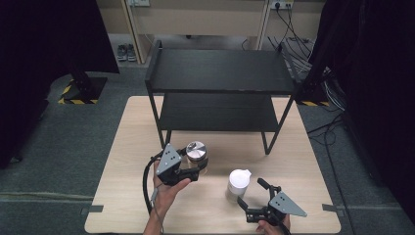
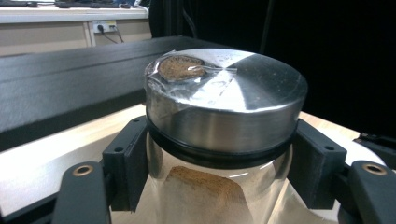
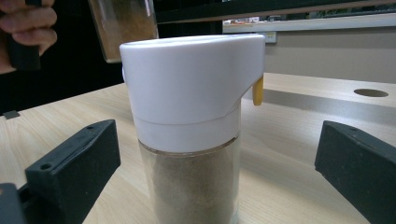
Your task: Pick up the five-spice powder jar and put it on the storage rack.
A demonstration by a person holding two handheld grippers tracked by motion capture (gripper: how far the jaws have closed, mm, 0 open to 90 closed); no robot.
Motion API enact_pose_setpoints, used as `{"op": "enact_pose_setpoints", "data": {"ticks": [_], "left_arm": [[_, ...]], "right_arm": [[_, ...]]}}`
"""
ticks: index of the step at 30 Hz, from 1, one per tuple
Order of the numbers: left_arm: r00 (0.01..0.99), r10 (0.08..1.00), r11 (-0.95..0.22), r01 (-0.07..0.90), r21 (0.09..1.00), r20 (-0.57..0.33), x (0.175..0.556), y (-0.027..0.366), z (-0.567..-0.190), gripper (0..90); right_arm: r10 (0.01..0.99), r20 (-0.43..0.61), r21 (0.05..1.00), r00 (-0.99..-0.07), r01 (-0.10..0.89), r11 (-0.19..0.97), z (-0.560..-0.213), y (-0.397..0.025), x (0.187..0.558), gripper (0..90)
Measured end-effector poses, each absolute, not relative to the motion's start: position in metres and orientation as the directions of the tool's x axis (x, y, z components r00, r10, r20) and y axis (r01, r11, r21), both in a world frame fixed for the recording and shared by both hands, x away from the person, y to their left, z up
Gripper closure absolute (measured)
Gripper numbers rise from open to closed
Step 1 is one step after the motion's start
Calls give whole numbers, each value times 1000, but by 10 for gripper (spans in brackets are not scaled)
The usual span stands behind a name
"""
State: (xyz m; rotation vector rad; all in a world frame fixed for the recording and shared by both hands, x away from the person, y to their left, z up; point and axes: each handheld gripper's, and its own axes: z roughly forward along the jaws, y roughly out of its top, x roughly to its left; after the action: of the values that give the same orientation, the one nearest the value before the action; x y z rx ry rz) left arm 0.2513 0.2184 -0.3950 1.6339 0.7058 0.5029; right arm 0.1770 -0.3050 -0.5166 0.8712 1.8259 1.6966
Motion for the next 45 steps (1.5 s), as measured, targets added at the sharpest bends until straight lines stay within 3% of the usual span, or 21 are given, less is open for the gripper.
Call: {"op": "enact_pose_setpoints", "data": {"ticks": [45], "left_arm": [[774, 631, -143, 182, 973, -52, 304, 219, -253, 303]], "right_arm": [[738, 76, 992, -670, 127, 14, -516, -306, 177, 4]]}}
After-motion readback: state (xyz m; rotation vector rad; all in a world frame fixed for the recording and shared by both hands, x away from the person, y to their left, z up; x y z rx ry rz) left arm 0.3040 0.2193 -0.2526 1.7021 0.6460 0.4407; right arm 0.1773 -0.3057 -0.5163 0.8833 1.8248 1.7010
